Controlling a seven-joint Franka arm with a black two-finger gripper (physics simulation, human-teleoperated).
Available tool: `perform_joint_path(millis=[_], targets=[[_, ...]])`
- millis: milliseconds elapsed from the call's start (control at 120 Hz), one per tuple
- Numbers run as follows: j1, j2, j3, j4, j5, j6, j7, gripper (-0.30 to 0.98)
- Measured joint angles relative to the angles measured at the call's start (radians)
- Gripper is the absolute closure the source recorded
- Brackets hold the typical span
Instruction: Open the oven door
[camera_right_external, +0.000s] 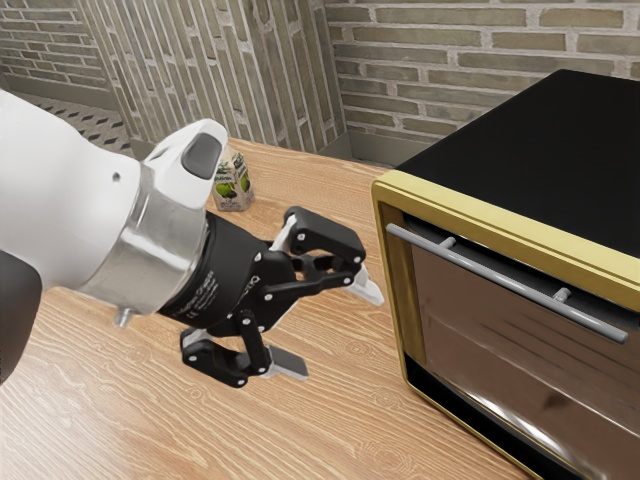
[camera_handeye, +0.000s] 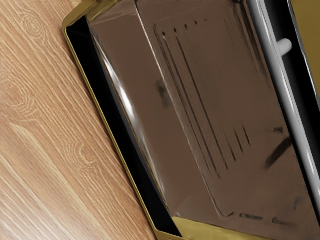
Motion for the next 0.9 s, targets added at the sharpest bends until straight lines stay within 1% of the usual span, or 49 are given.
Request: perform_joint_path(millis=[133,250,383,900], targets=[[0.003,0.039,-0.006,0.042,0.012,0.002,-0.038,0.0],[0.003,0.106,-0.006,0.088,0.07,0.003,-0.061,0.0],[0.003,0.139,-0.006,0.105,0.098,0.005,-0.082,0.0],[0.032,0.233,0.002,0.164,0.114,0.019,-0.113,0.0]])
